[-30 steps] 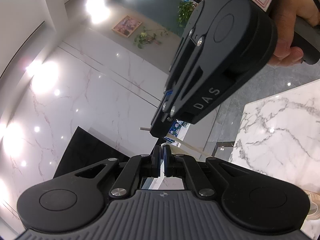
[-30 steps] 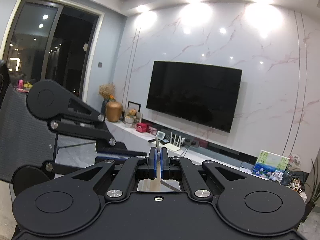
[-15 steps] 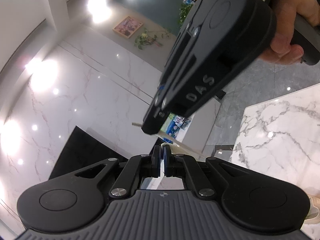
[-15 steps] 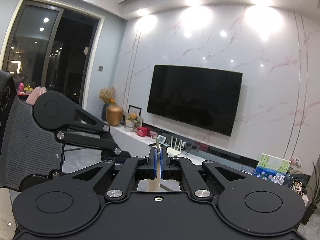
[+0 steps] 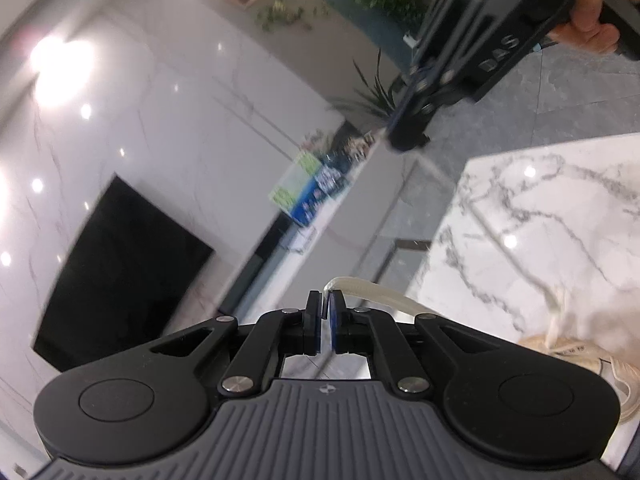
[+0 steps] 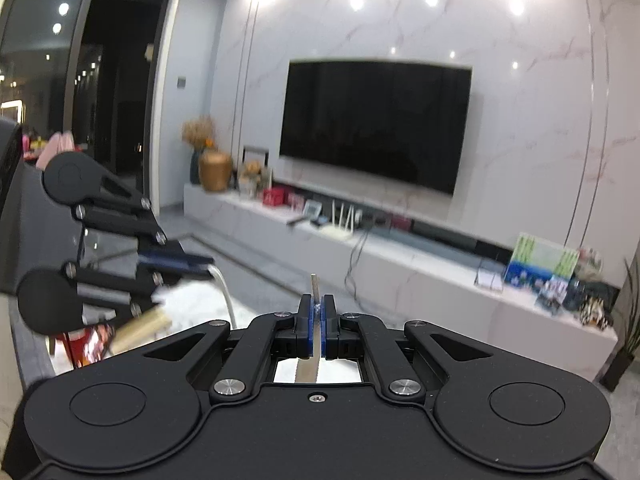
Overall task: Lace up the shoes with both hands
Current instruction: 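Lower both grippers with the lace ends toward the sneaker eyelets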
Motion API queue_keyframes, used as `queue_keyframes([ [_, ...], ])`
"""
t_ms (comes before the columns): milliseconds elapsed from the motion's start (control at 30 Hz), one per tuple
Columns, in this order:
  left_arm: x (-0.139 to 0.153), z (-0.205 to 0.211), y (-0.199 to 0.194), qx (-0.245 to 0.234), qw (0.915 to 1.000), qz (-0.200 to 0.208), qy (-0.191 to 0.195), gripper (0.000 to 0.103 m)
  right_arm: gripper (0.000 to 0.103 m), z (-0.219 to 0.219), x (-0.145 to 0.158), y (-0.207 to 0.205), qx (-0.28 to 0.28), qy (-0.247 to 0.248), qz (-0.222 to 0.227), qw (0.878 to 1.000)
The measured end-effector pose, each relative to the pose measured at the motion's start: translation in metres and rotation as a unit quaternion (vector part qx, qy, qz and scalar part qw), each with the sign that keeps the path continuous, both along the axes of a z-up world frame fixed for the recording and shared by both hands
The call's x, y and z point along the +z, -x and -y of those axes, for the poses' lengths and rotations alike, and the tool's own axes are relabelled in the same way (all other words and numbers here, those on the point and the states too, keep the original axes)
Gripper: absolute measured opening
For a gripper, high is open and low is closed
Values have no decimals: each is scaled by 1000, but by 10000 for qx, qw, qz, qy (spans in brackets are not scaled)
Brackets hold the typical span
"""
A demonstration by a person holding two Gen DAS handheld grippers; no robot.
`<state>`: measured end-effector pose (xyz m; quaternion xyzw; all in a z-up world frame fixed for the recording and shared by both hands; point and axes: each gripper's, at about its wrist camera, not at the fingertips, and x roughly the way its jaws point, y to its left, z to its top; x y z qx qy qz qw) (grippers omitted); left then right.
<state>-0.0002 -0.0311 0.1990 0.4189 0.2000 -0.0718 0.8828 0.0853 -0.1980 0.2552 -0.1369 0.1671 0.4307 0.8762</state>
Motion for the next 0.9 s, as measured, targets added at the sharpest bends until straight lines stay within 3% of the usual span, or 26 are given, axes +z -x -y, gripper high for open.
queue_keyframes([
  [300,-74,-26,-25,141,9945,-1013,243,5,2,-24,-93,-21,522,901,-767,9916],
  [667,-159,-52,-24,144,9735,-2223,512,5,2,-69,-196,-13,1445,2122,-1469,9553],
  [900,-194,-65,-34,353,9596,-2658,849,5,2,-84,-233,-22,1543,2155,-2004,9432],
])
